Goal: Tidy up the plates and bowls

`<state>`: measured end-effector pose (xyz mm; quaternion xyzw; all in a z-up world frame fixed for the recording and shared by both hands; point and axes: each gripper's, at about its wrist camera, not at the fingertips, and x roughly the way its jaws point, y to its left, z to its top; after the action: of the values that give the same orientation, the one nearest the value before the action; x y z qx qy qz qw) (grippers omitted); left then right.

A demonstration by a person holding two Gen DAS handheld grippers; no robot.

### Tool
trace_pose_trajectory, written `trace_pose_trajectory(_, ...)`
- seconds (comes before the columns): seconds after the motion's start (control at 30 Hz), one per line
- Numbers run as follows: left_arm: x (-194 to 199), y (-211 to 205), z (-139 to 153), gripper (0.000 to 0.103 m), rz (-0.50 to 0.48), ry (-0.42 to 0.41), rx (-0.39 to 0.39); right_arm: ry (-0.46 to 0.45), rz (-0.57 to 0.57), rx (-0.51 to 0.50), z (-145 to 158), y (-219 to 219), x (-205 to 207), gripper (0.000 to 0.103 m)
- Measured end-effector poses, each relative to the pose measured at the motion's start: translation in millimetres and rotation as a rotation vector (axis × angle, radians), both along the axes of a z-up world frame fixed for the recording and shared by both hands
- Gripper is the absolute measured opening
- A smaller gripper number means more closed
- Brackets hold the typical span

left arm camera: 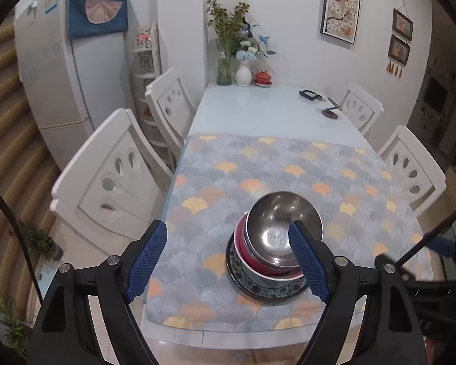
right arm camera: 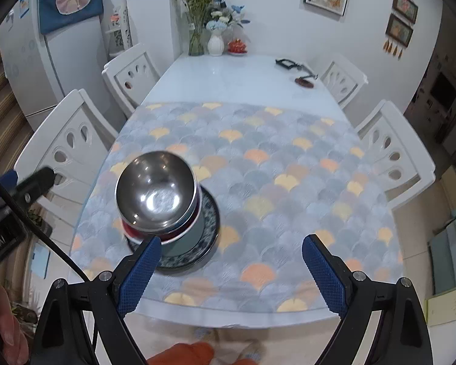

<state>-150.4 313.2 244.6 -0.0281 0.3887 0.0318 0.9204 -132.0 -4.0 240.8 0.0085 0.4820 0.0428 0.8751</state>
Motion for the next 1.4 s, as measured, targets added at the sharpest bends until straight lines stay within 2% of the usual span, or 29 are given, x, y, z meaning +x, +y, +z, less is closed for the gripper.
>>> trace_pose_trajectory(0.2,6.3,4.3,-8.8,0.081,0.039,0.026,0.045,0.033,0.004,0.023,-7.1,1.3,6.3,0.092)
trace_pose_trajectory(0.5,11.9,1.7,-14.7,0.081,0.009,0.046,0.05,0.06,0.025,0.04,-17.8,11.9,11.7,0.092)
trace_pose_trajectory(0.67,18.9,10.3,-20.5,0.081,0.022,0.082,0.024,0.081,0.024,0.037,-24.7,14.3,16.7,0.092)
trace_pose_trajectory(0.8,21.5,14.8,-22.0,0.081,0.03,0.085,0.012,0.101,0.007,0.076,-30.9,12.1,19.9,0.092)
trace_pose_trajectory(1.13,31.8,11.7,-30.6,0.081,0.007,0.106,0.035,0.132,-0.006,0.117,-41.5,13.5,28.7,0.092)
trace_pose_trajectory(1.4,39.9,12.1,-34.7,0.081,0.007,0.12,0.04,0.145,-0.001,0.105,-45.0,16.6,34.8,0.092)
